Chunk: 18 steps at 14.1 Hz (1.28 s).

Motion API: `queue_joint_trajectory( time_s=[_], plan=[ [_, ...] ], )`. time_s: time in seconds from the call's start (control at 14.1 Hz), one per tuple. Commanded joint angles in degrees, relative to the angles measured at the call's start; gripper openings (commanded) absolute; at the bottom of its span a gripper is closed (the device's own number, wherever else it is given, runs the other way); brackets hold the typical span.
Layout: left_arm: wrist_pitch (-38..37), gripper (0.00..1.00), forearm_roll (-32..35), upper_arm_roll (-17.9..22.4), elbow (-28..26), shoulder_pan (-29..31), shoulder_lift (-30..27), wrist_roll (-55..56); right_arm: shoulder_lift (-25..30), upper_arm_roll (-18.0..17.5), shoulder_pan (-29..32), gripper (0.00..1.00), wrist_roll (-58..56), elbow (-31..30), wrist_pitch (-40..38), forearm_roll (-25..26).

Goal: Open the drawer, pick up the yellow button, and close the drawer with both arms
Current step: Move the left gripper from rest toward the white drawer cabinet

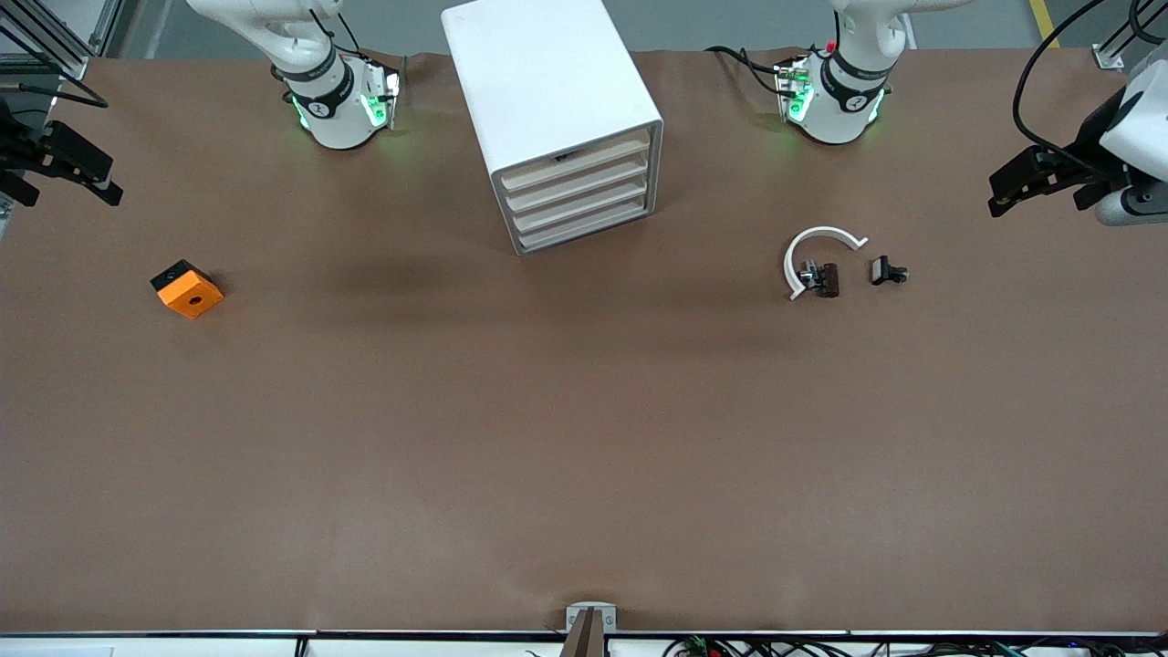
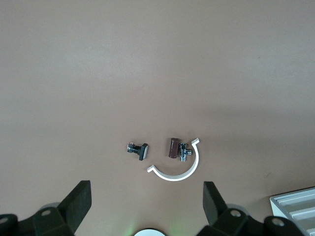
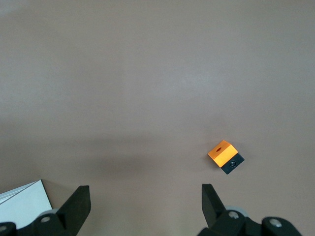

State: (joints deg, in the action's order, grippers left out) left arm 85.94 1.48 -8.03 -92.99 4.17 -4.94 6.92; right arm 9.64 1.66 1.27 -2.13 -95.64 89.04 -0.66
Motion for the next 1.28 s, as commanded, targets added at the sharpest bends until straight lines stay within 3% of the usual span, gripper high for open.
queue_joint_trajectory(
  time_s=[0.0,0.28,0.71,1.21],
  plan=[
    [-1.3,1.0,0.1,0.1,1.6,0.3,0.7,-1.0,-0.7,-1.0,1.3,1.0,-0.6,1.4,-0.8,0.8],
    [-1.3,1.0,0.1,0.1,2.7,0.6,2.4,-0.5,-0.7,-1.0,1.3,1.0,-0.7,1.4,-0.8,0.8],
    [1.9,1.0,-1.4,-0.1,6.4,-0.2,13.3,1.7,-0.7,-1.0,1.0,1.0,-0.7,1.4,-0.6,0.6],
    [3.4,1.0,-10.0,-0.6,7.6,-4.9,25.1,33.6,-1.4,-1.5,0.7,1.0,-0.1,2.7,-0.4,0.7]
  ],
)
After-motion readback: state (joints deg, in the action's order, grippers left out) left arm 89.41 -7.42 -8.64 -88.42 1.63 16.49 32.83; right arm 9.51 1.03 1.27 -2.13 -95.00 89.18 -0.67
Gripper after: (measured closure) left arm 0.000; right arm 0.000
